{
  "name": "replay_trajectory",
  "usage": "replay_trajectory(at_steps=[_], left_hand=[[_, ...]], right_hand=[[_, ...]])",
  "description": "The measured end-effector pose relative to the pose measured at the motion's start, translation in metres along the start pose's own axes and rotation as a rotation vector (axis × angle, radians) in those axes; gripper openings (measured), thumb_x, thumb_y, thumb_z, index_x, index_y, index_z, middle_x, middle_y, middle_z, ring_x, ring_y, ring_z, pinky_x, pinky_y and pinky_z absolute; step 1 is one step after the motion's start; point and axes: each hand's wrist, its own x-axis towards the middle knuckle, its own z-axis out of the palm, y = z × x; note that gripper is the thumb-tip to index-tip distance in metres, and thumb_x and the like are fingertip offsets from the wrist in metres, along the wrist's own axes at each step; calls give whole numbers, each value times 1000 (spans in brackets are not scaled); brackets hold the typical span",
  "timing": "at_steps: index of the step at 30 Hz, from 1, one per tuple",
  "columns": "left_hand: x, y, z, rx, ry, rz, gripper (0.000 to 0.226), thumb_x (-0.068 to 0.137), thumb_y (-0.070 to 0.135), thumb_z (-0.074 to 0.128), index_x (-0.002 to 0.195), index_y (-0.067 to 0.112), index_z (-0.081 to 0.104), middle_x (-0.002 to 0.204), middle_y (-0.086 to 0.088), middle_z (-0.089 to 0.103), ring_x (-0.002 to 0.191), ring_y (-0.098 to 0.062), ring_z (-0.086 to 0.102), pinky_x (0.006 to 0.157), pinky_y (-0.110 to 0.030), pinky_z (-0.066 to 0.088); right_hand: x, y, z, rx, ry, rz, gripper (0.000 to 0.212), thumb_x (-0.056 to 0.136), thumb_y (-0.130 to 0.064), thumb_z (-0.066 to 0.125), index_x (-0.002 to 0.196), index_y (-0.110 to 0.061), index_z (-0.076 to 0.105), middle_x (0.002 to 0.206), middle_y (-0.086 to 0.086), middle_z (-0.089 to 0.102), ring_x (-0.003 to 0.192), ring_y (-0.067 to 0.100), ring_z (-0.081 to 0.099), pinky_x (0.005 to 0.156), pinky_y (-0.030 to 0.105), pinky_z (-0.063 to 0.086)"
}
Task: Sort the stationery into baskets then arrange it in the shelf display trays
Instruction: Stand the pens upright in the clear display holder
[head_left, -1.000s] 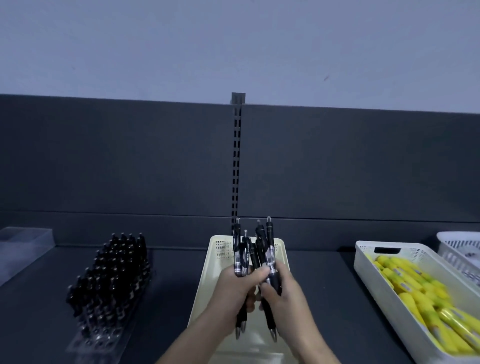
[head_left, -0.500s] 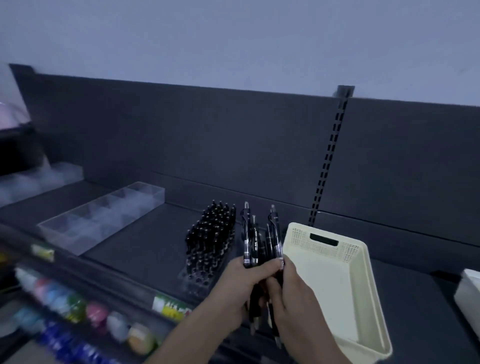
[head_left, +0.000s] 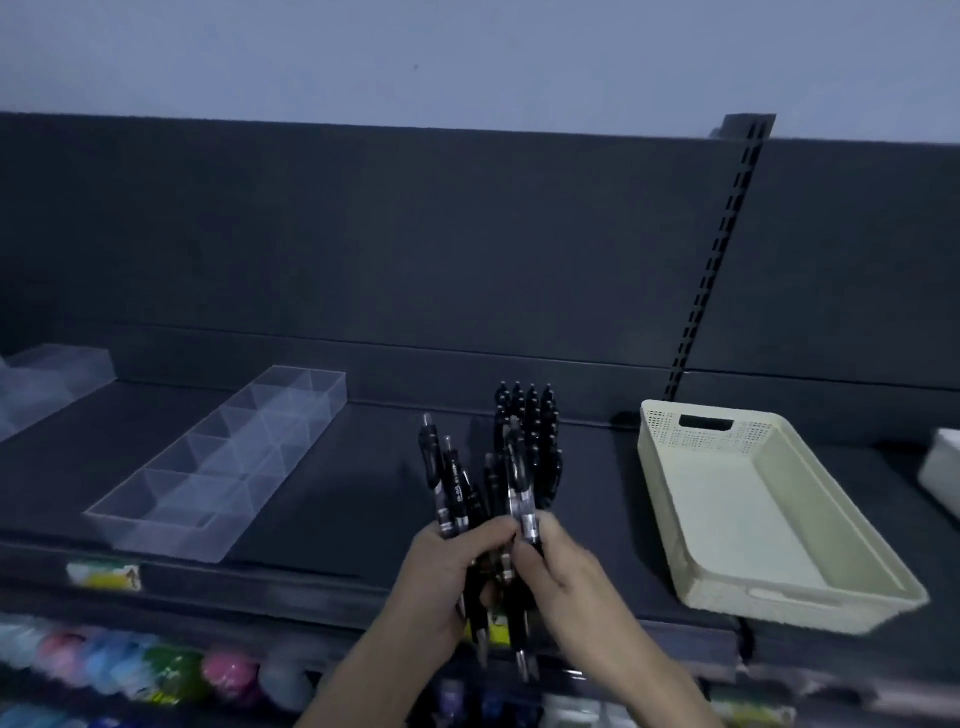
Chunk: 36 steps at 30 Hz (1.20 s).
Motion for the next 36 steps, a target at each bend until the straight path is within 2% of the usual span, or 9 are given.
replay_trajectory(at_steps=[5,11,16,19,22,24,27,30,36], left_hand=[[8,10,-29,171,-114,-31,35,78,-1,66,47,13,58,40,0,44,31,-10,36,33,-18,31],[9,15,-40,148,-169,-11,32,79,-1,66,50,12,62,40,3,47,33,-8,43,35,-18,34],[14,19,-41,27,-121,-68,10,81,-5,63,78,-6,54,39,1,54,31,-7,51,32,-14,36],[28,16,-54,57,-44,-103,35,73,5,72,101,-8,55,50,-1,50,36,-9,47,34,-19,37],[33,15,-66,104,-10,-136,61,68,11,77,117,-11,49,56,-2,45,41,-9,43,36,-19,37],[36,13,-72,108,10,-140,66,72,11,76,125,-11,44,58,-3,44,42,-10,42,36,-20,38],[41,10,-77,159,31,-122,42,74,12,76,105,-3,52,55,-2,43,41,-11,40,37,-21,37],[45,7,-81,202,25,-111,20,75,9,74,78,3,55,49,0,42,41,-11,39,37,-21,36],[48,6,-79,234,18,-73,17,76,7,73,76,5,56,47,2,44,43,-12,40,40,-23,36]], right_hand=[[3,-12,23,-52,64,146,16,97,-27,42,92,-13,45,89,10,60,76,14,51,75,38,46],[7,-16,41,-23,161,201,25,97,-28,43,108,-6,50,110,17,61,105,30,57,87,41,46],[17,-10,44,172,324,255,27,98,-25,41,93,-5,58,90,16,68,77,23,62,73,40,48],[23,-1,31,558,375,418,37,99,-31,38,81,-13,65,76,0,69,70,15,58,65,28,41],[28,14,17,469,359,452,33,97,-34,45,83,-17,69,82,-6,64,71,15,52,61,26,37],[35,20,11,346,394,390,27,95,-29,51,78,-13,66,71,-5,57,65,11,49,61,23,37],[47,25,9,4,466,298,24,90,-20,59,72,-4,60,64,2,57,61,14,48,61,27,39],[54,28,16,-127,479,256,19,87,-13,63,69,-12,57,67,-1,61,60,11,53,56,20,40],[65,37,26,-174,561,231,12,86,-16,65,82,-5,64,77,6,68,77,23,67,72,36,53]])
